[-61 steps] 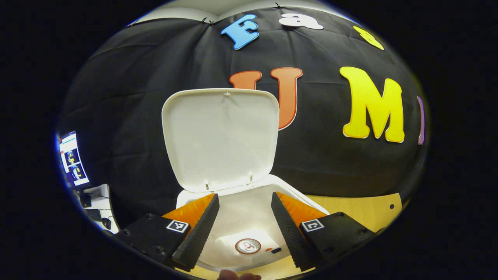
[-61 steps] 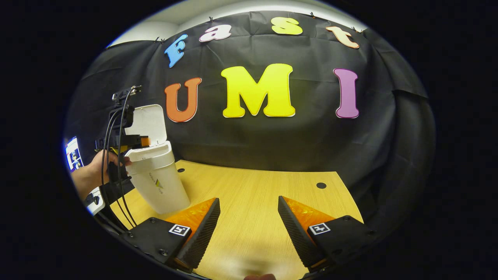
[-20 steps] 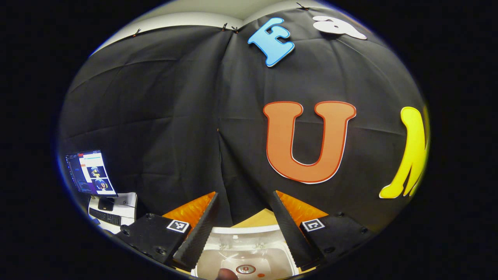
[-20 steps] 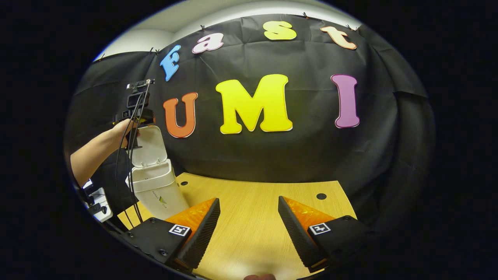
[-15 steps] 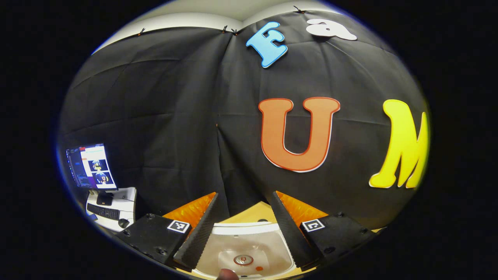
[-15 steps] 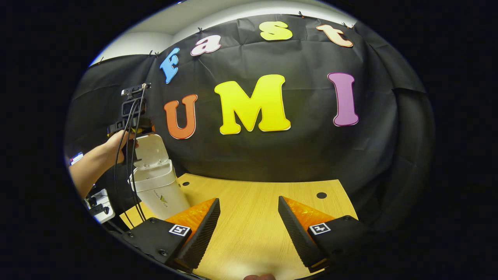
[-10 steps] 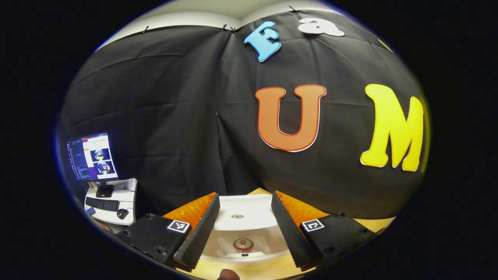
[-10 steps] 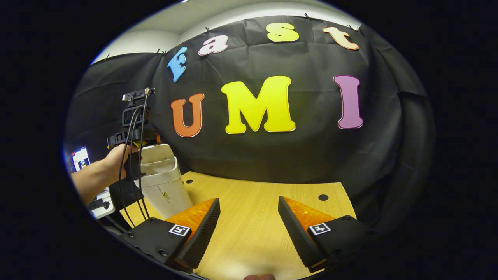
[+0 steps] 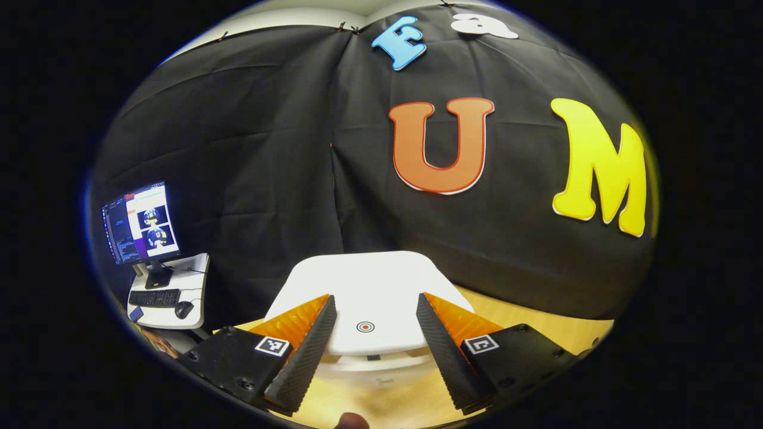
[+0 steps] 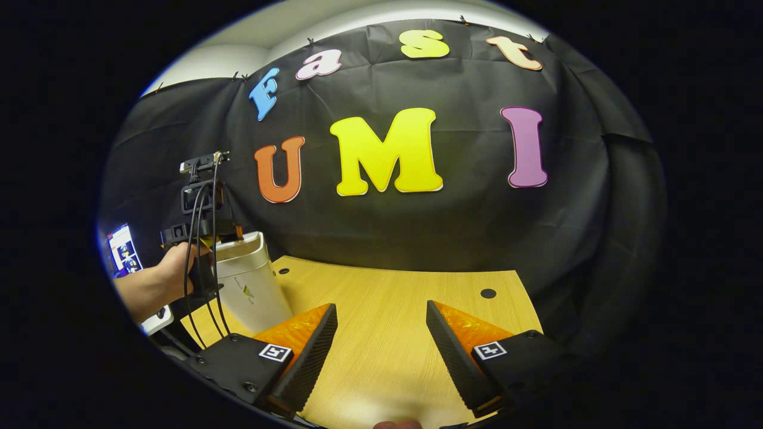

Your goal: Press the lid of the desktop garbage bin to open it, pick up the crumpled paper on the desktop and throw it into the bin, then pick up the pop can on the desktop and drop it into the bin, and finally close the garbage bin lid.

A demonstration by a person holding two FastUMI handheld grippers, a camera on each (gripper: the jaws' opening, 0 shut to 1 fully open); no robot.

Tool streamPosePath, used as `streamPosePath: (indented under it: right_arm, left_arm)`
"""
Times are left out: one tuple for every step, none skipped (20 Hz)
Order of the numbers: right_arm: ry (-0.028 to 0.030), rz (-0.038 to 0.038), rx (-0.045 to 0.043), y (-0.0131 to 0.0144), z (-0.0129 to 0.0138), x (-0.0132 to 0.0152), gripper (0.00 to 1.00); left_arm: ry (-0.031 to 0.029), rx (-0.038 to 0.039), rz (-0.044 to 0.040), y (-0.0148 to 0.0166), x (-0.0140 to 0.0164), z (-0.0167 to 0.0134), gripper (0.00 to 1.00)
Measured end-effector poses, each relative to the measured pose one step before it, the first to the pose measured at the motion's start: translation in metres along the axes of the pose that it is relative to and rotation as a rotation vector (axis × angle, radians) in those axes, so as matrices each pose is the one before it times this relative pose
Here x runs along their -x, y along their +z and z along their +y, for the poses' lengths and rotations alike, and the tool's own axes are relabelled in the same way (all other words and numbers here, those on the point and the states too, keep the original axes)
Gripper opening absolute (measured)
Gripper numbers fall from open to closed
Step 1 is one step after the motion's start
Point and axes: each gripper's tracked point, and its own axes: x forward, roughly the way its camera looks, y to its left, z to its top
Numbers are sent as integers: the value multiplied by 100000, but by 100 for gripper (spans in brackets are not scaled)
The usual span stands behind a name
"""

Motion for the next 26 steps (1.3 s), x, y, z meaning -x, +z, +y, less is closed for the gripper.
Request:
streamPosePath:
  right_arm:
    - [141, 619, -232, -312, 93, 17, 95]
    - [-139, 1064, -470, -389, -14, -158, 95]
    - [383, 1190, -708, -441, 89, -29, 95]
    - [89, 859, -267, -298, 11, -205, 94]
    - [274, 490, -159, -148, 3, 84, 95]
    - [239, 295, -171, -11, -96, -90, 95]
    - [-453, 284, -590, -60, -224, -165, 94]
    - [-351, -95, -1289, 74, -283, -61, 95]
    - [-375, -136, -1119, 44, -316, -155, 95]
    - [-479, -170, -847, 91, -341, -64, 95]
    - [-277, -114, -281, -60, -200, -54, 94]
    - [-287, -217, -178, 59, -191, 63, 94]
    - [152, -293, -367, 35, -110, 73, 94]
    - [-142, 4, -157, 22, -45, 74, 94]
    - [249, 335, 174, -251, 70, -32, 95]
    - [-61, 301, 597, -117, 34, -134, 95]
    - [-36, -9, 414, 80, -1, -99, 96]
    - [180, -529, 308, 292, 172, -175, 96]
    - [-244, -838, 644, 302, 37, 14, 93]
    - [-232, -1348, 841, 424, 128, -84, 96]
    - [-612, -1512, 1193, 413, 133, -47, 96]
    - [-513, -1451, 1072, 456, 119, -20, 96]
    - [-780, -1262, 914, 308, 70, 103, 96]
    - [-872, -1183, 570, 328, 81, -3, 96]
    - [-828, -1217, 292, 272, 141, -96, 96]
    - [-980, -1352, 508, 402, 154, -38, 96]
  left_arm:
    - [-500, 678, 320, -411, -66, 8, 91]
    - [-318, 686, 536, -448, 57, 12, 91]
    - [-255, -799, -1992, 358, 42, -71, 91]
    - [152, -537, -46, -135, -33, -63, 91]
    - [379, -648, 259, -175, 45, -57, 90]
    - [289, -951, 73, -77, -134, 14, 91]
    - [406, 379, 383, -173, 19, 60, 91]
    - [390, 1985, -576, -162, -93, 107, 91]
    - [251, 2672, 369, -174, 55, 32, 90]
    - [-51, 1745, 41, -214, -16, -23, 90]
    - [291, -381, -1320, -42, 16, -209, 90]
    - [451, -2726, -828, -47, 60, -226, 90]
    - [85, -2286, -3049, 383, -65, -54, 89]
    - [-412, 688, -261, -271, -118, 20, 88]
    - [-529, 1756, -139, -13, 113, 94, 87]
    - [-318, 308, -343, -134, 56, 63, 88]
    - [47, -857, -6, 15, 56, 20, 87]
    - [10, -440, -838, 314, -19, 0, 87]
    - [-227, -541, -384, 151, 38, -6, 87]
    - [-480, -999, -696, 153, -14, -30, 86]
    - [-784, -1253, 476, -7, -1, -79, 86]
    - [-1673, -348, -169, -12, 77, -6, 86]
    - [-2829, 1530, -280, -47, 193, -198, 86]
    - [-3205, 1810, -1549, 216, 323, -123, 89]
    - [-3675, 1301, -1016, 387, 280, -463, 92]
    - [-2738, 296, -744, 307, 151, -405, 94]
